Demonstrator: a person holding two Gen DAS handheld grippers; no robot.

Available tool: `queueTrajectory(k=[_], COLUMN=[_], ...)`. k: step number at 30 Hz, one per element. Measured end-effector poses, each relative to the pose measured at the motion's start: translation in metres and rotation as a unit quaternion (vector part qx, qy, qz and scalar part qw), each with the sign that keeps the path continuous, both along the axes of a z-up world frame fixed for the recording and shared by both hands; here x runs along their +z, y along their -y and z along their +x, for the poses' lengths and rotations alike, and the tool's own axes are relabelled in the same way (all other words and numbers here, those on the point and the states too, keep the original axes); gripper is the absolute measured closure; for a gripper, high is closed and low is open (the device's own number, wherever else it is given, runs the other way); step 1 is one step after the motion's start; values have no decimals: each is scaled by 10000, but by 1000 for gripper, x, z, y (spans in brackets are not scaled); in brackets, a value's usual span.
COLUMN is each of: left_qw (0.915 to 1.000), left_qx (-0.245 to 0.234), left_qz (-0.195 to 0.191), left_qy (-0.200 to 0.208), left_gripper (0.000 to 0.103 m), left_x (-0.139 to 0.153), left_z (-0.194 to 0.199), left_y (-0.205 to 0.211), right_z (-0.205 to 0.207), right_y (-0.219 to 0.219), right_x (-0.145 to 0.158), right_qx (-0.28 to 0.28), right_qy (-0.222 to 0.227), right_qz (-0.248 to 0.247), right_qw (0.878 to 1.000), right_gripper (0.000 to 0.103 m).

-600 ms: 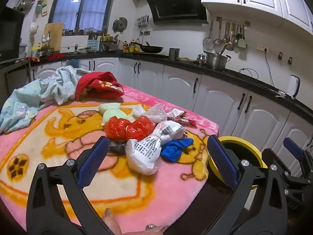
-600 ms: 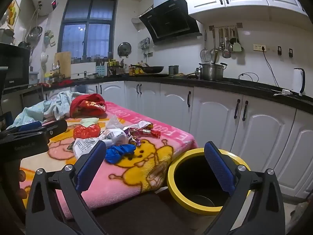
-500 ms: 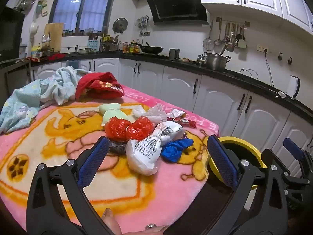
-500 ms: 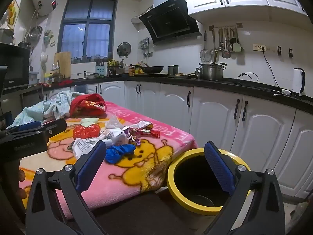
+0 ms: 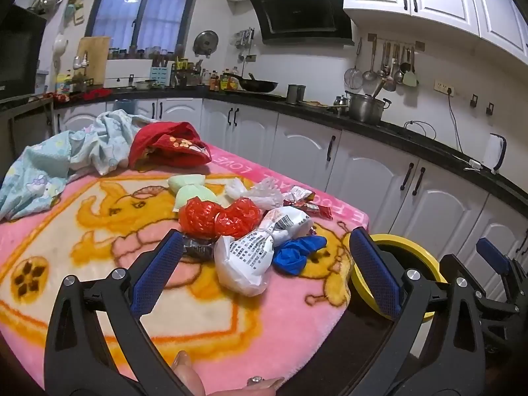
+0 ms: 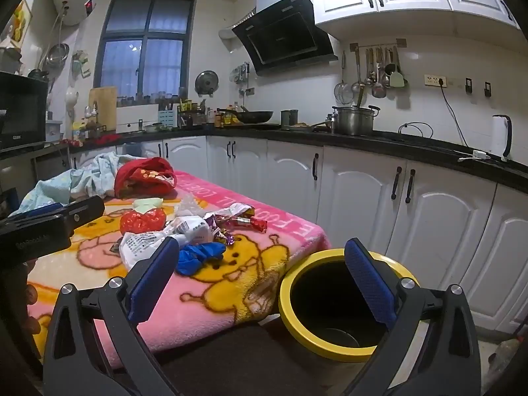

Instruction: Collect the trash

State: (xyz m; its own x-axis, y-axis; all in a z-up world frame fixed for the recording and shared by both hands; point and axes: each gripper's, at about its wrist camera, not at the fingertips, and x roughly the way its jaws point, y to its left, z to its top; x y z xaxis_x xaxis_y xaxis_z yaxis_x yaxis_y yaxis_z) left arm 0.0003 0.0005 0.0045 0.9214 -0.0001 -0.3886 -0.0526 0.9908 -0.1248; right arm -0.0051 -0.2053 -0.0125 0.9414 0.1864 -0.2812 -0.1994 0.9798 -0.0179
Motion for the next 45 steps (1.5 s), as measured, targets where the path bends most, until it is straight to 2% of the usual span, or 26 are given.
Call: queueTrajectory(k=[45], left_qw=[9999], left_qx=[-8], left_qz=[-150], left_qy=[44], left_gripper=[11], left_x=[-3], left_z=[-4], left_y=[-4], right_z=[3], right_y=[6], right_x=[-1], right_qx=[21], right_qy=[-34], right_qz=[-5], right_qw=[10000], right_gripper=[6])
